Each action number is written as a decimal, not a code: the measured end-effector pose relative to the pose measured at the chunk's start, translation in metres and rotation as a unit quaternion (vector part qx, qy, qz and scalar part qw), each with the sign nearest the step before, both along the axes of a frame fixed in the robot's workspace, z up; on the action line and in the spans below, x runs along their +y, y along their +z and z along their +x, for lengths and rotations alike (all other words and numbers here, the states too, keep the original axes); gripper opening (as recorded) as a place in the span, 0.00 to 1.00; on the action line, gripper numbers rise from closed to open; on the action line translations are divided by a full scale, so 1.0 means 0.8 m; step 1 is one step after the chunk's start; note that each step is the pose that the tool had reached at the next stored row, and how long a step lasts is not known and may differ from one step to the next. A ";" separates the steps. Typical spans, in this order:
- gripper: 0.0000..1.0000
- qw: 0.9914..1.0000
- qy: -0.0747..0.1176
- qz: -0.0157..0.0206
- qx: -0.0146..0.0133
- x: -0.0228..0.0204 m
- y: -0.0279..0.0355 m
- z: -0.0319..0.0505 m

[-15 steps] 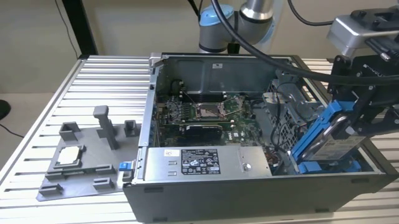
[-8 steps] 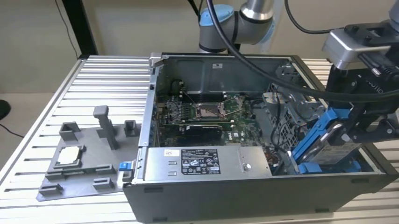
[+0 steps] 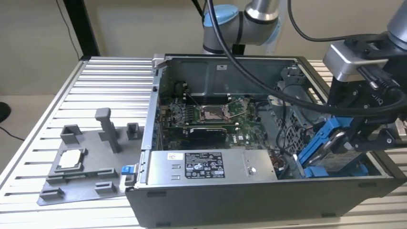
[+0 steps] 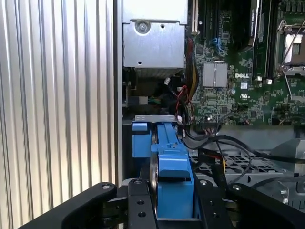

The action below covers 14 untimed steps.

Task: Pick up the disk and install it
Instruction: 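Insert the disk into the insertion slot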

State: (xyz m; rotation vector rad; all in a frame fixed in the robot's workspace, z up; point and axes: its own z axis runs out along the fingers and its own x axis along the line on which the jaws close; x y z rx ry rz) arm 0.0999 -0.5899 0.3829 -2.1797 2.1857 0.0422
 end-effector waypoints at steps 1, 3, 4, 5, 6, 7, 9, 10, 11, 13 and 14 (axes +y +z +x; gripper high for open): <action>0.00 1.000 0.000 0.000 -0.001 0.0000 -0.0020 0.000; 0.00 1.000 0.000 0.002 -0.003 -0.0002 -0.0092 0.000; 0.00 1.000 0.000 0.002 -0.005 -0.0001 -0.0103 0.000; 0.00 1.000 0.000 0.001 -0.006 0.0000 -0.0119 0.000; 0.00 1.000 0.000 0.001 -0.006 -0.0001 -0.0141 0.000; 0.00 1.000 0.000 0.001 -0.006 -0.0001 -0.0157 0.000; 0.00 1.000 0.000 0.001 -0.006 0.0000 -0.0166 0.000; 0.00 1.000 0.000 0.001 -0.006 -0.0001 -0.0166 0.000; 0.00 1.000 0.000 0.001 -0.006 -0.0001 -0.0167 0.000; 0.00 1.000 0.000 0.001 -0.006 -0.0001 -0.0169 0.000; 0.00 1.000 0.000 0.001 -0.005 0.0000 -0.0161 0.000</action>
